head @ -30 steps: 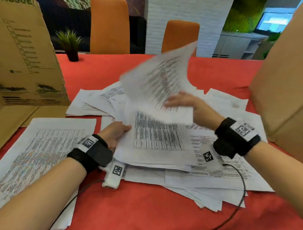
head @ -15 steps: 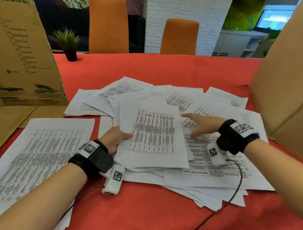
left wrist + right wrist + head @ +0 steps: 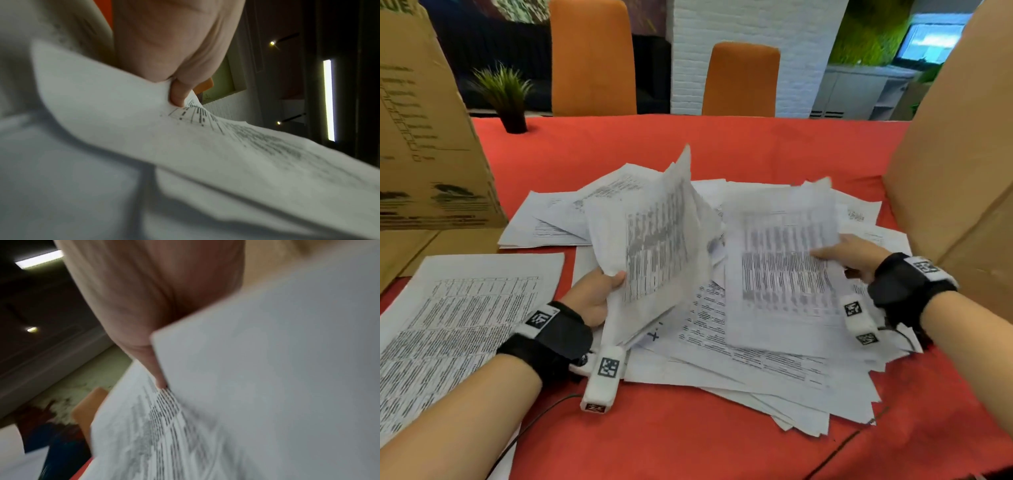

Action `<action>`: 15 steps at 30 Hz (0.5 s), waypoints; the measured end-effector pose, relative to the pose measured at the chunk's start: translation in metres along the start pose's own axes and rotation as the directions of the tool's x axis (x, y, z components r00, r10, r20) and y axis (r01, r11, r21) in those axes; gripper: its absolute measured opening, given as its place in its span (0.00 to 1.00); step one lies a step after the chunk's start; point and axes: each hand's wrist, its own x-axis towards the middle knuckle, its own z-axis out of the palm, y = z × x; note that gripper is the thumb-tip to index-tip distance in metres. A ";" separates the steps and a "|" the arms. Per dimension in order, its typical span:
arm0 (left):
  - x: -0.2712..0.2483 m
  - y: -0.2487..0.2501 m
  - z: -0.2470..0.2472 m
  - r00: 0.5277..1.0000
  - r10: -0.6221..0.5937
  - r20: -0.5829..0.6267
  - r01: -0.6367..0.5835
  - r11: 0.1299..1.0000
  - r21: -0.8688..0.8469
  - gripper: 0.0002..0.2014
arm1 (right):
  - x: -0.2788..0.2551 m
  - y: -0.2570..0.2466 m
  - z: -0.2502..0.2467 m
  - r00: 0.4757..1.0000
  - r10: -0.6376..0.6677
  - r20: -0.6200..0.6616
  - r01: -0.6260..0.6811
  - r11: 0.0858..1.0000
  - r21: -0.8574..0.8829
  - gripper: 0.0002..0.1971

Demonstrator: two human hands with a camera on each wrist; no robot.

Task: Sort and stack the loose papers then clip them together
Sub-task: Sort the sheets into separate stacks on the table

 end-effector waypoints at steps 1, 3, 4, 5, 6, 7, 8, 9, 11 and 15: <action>0.000 0.000 0.000 1.000 0.004 0.013 -0.004 1.000 0.015 0.18 | -0.005 0.004 -0.004 0.996 0.081 0.027 -0.083 0.994 0.065 0.15; 0.002 0.001 0.000 1.000 0.010 0.016 -0.010 1.000 0.025 0.19 | -0.012 0.017 -0.003 0.977 0.204 0.056 -0.209 0.974 0.091 0.09; 0.004 0.001 -0.002 1.000 0.009 0.011 -0.010 1.000 0.021 0.20 | -0.016 0.022 0.001 0.968 0.247 0.037 -0.250 0.960 0.129 0.07; 0.006 0.000 -0.003 1.000 0.009 0.000 -0.009 1.000 0.015 0.21 | -0.015 0.027 0.004 0.963 0.269 -0.020 -0.263 0.952 0.155 0.08; 0.006 -0.001 -0.004 1.000 0.010 -0.006 -0.010 1.000 0.016 0.21 | -0.011 0.032 0.005 0.963 0.253 -0.091 -0.239 0.960 0.143 0.12; 0.008 -0.001 -0.005 1.000 0.008 -0.019 -0.008 1.000 0.025 0.21 | -0.008 0.036 0.006 0.962 0.230 -0.145 -0.213 0.969 0.124 0.19; 0.008 -0.002 -0.005 1.000 0.008 -0.023 -0.007 0.999 0.039 0.21 | -0.004 0.036 0.007 0.960 0.224 -0.166 -0.203 0.970 0.135 0.24; 0.008 -0.002 -0.004 1.000 0.009 -0.027 -0.008 0.998 0.057 0.20 | -0.002 0.034 0.008 0.959 0.220 -0.177 -0.192 0.968 0.164 0.26; 0.008 -0.003 -0.004 1.000 0.008 -0.019 -0.006 0.995 0.097 0.20 | 0.004 0.028 0.013 0.960 0.203 -0.195 -0.166 0.968 0.189 0.30; 0.007 -0.003 -0.005 1.000 0.002 -0.015 0.001 0.989 0.149 0.18 | 0.015 0.022 0.027 0.966 0.124 -0.226 -0.074 0.973 0.217 0.27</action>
